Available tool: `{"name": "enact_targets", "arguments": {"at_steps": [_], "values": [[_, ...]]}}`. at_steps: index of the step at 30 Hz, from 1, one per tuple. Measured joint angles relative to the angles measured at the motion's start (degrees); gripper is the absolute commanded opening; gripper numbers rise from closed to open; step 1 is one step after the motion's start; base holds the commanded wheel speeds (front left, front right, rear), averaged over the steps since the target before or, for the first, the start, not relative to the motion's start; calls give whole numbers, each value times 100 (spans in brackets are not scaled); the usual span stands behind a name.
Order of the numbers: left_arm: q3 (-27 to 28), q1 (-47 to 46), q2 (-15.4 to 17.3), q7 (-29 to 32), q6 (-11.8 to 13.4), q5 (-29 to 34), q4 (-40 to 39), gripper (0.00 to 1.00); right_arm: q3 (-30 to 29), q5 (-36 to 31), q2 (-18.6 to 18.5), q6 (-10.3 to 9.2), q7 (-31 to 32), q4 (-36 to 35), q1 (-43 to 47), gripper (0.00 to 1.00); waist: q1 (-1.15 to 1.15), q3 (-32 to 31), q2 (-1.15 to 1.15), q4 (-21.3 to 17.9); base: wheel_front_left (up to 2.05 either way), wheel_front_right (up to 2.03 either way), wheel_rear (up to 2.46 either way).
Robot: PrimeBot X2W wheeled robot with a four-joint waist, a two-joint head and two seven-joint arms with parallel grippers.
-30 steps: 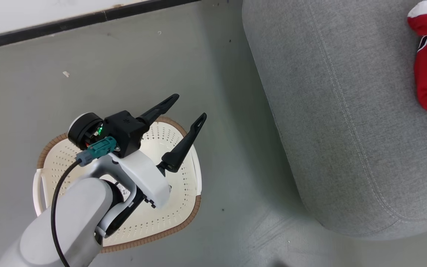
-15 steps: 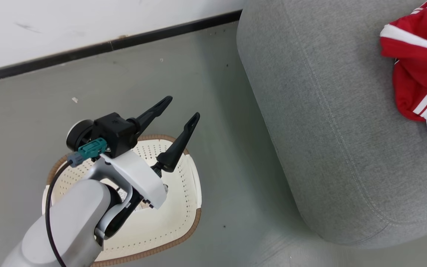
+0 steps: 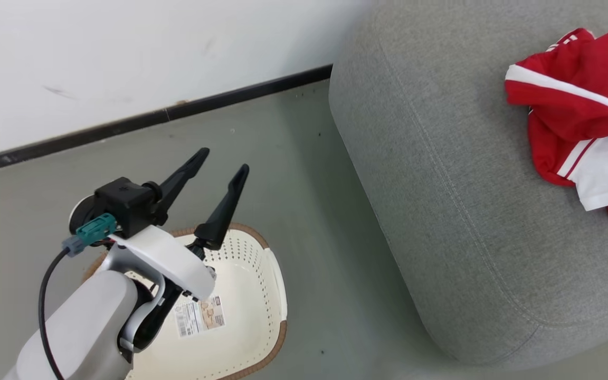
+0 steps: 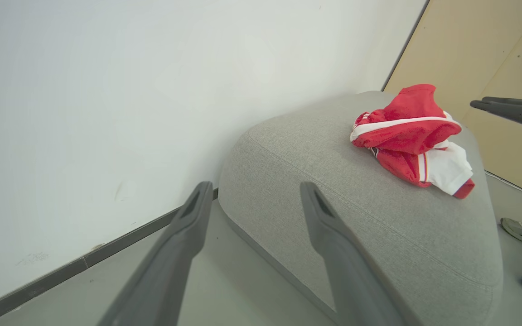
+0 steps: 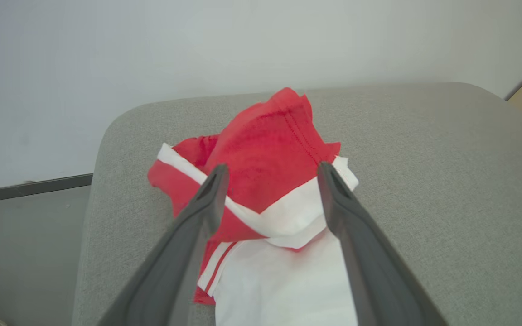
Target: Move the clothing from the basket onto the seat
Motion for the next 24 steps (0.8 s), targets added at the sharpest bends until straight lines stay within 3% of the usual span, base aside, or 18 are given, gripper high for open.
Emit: {"name": "enact_targets", "arguments": {"at_steps": [9, 24], "values": [[402, 428, 86, -349, 258, -160, 137, 100, 175, 125, 26, 0, -300, -664, 2, 100, 0, -419, 0, 94, 0, 0, 0], [996, 1125, 160, -768, 646, -345, 182, 100, 485, 204, 387, 0, -449, -1596, 461, 100, 0, -957, 0, 565, 0, 0, 0]]}}
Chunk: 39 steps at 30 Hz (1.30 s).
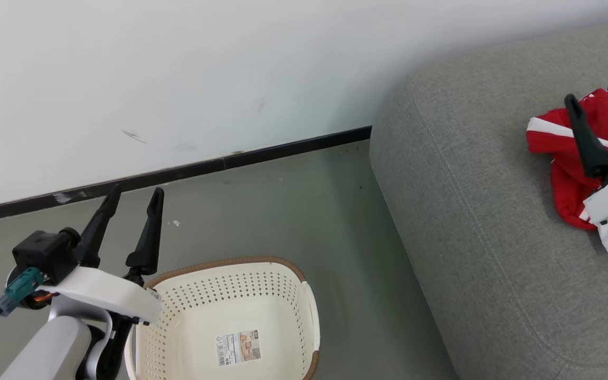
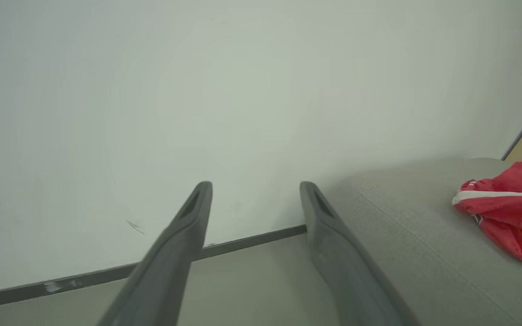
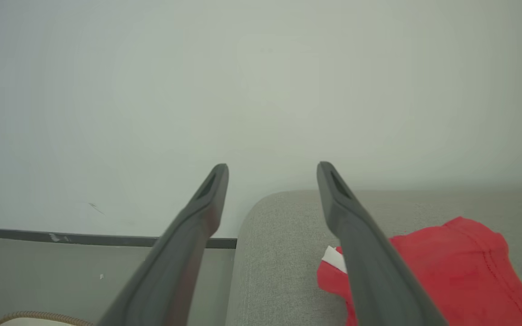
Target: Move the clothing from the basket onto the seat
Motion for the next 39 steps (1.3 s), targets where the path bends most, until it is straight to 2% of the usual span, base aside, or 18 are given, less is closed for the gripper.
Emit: {"name": "enact_targets", "arguments": {"at_steps": [6, 11, 22, 27, 36, 39], "values": [[265, 272, -64, -113, 123, -4, -8, 100, -3, -65, 233, -1, -13, -188, 368, 100, 0, -160, 0, 242, 0, 0, 0], [417, 600, -160, -147, 258, -2, 7, 100, -155, -186, 586, -1, -16, -460, 753, 100, 0, -290, 0, 442, 0, 0, 0], [648, 1128, -405, -154, 327, 67, 0, 100, -644, -530, 1127, -1, -16, -895, 1656, 100, 0, -556, 0, 861, 0, 0, 0], [756, 1239, -539, -155, 326, 196, -20, 100, -845, -599, 1413, -1, -16, -1059, 1992, 100, 0, -659, 0, 1033, 0, 0, 0], [794, 1394, -630, -167, 241, 364, -27, 100, -956, -1033, 1517, -1, -16, -1259, 2579, 100, 0, -812, 0, 1267, 0, 0, 0], [812, 1424, -693, -168, 144, 364, -23, 100, -987, -1103, 1605, -1, -16, -1313, 2668, 100, 0, -861, 0, 1314, 0, 0, 0]]}}
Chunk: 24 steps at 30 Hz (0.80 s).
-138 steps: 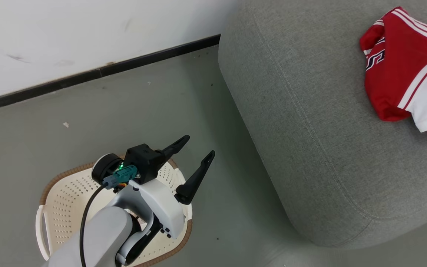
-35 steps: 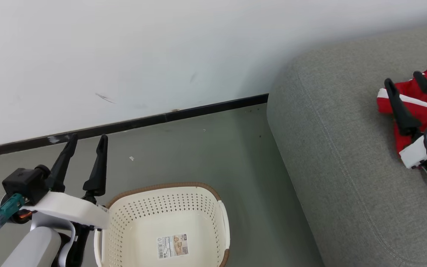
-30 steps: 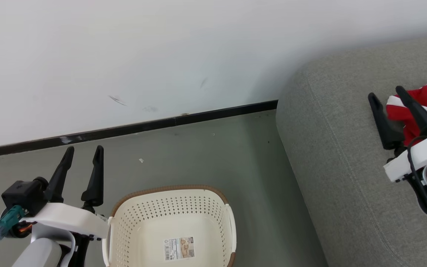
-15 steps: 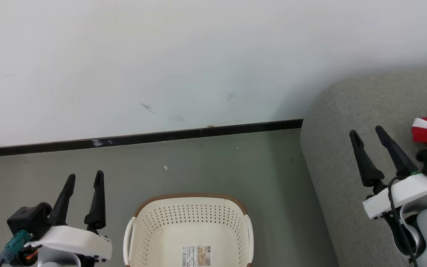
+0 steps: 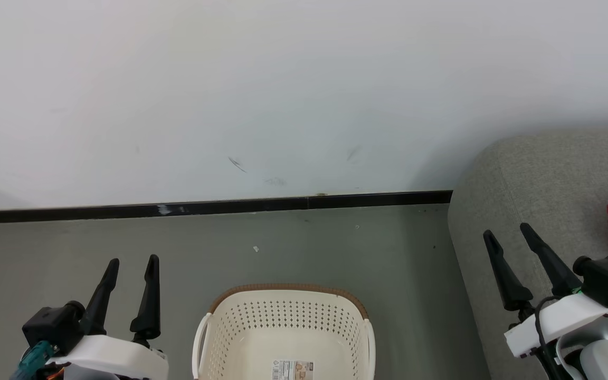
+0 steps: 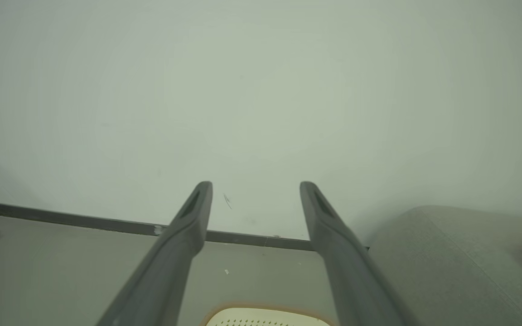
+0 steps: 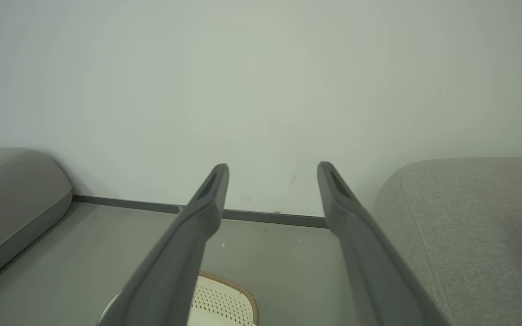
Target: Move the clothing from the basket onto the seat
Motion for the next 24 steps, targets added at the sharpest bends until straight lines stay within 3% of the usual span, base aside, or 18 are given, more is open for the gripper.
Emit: {"name": "enact_targets", "arguments": {"at_steps": [24], "values": [[314, 140, -153, -1, -244, 344, -15, 100, -78, -330, 308, 0, 0, -400, 416, 100, 0, -11, 0, -7, 0, 0, 0]]}}
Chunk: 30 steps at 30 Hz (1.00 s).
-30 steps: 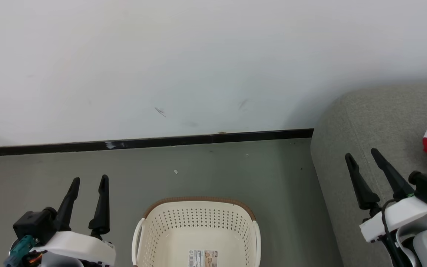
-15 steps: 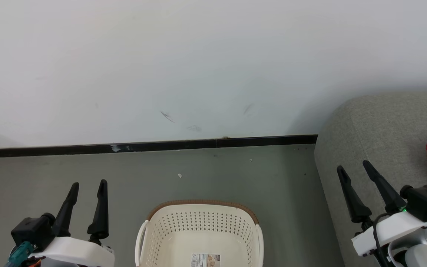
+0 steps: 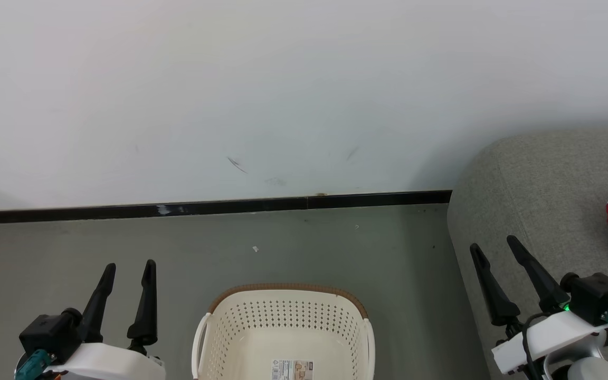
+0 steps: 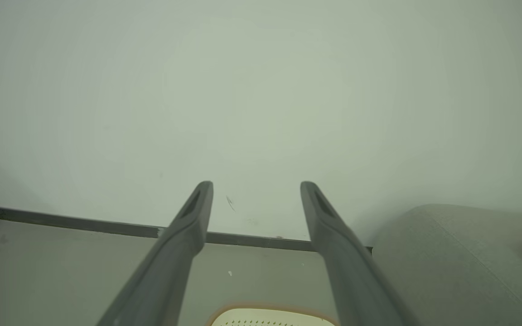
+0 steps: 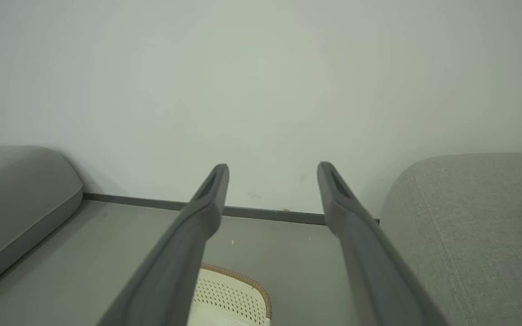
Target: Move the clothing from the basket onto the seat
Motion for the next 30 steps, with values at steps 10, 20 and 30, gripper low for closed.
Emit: {"name": "enact_targets", "arguments": {"at_steps": [10, 20, 30], "values": [[74, 67, -69, 0, -55, 32, 11, 100, -8, -13, 27, 0, 0, -86, 3, 100, 0, 12, 0, -1, 0, 0, 0], [123, 67, -114, 0, -111, 104, 37, 100, -18, -43, 43, 0, 0, -99, 7, 100, 0, 15, 0, -1, 0, 0, 0], [20, 264, -393, 25, -169, 88, 381, 0, 56, -35, 220, -3, 20, 243, 272, 0, 0, 14, 0, 0, 0, 0, 0]]}}
